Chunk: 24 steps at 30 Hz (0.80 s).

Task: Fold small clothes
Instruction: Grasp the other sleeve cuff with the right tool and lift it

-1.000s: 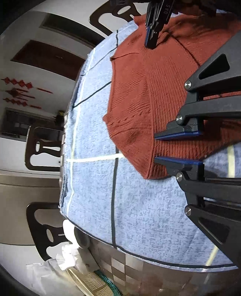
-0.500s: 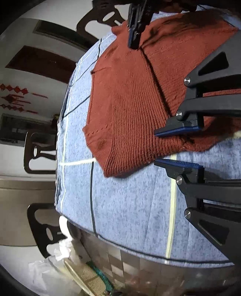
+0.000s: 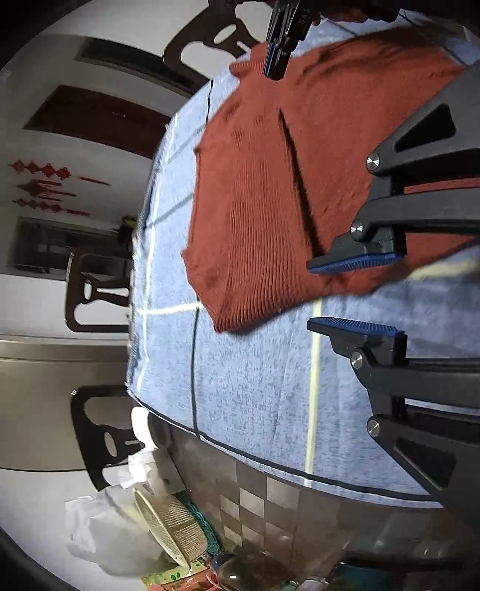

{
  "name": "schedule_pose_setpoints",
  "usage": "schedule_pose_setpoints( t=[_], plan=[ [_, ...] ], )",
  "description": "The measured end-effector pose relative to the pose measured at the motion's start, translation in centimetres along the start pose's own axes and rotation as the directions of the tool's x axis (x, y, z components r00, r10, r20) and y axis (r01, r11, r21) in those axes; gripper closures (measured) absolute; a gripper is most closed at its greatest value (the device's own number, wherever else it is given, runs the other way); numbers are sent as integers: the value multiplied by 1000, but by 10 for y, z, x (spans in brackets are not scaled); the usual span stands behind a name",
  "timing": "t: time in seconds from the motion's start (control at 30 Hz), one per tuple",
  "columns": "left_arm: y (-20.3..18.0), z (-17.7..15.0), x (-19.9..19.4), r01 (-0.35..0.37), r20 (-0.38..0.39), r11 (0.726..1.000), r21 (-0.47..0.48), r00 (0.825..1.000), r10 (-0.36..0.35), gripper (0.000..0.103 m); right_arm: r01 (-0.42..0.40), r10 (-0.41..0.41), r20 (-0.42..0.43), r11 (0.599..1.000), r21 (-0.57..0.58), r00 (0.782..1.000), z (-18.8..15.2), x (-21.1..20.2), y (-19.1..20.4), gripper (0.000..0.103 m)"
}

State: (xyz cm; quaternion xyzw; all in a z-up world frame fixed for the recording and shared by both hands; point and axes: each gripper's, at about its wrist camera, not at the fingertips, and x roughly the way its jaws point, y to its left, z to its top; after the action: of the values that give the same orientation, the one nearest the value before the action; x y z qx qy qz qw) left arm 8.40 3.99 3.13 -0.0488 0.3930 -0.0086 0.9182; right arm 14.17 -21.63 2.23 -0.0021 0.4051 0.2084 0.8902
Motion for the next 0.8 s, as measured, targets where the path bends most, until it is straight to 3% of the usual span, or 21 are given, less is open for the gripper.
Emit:
schedule_pose_setpoints(
  t=[0.03,0.23,0.4,0.63,0.8],
  plan=[
    [-4,-3,-5,16,11,1000,-1,1000,-15,74,-1,1,5,1000,14,1000,-5,-5,-5,57],
    [-24,-19,-11,90,18,996,-1,996,-90,69,38,-37,-15,994,99,999,-33,-19,-35,57],
    [-42,-20,-3,102,-2,994,47,995,-102,69,65,-70,16,975,213,997,-39,-35,-73,57],
    [-49,-18,10,86,-5,995,59,996,-86,69,131,-146,-1,883,451,989,-48,-41,-142,57],
    [-51,-21,16,91,-19,994,66,996,-89,69,165,-187,-14,826,539,982,-48,-44,-173,57]
  ],
)
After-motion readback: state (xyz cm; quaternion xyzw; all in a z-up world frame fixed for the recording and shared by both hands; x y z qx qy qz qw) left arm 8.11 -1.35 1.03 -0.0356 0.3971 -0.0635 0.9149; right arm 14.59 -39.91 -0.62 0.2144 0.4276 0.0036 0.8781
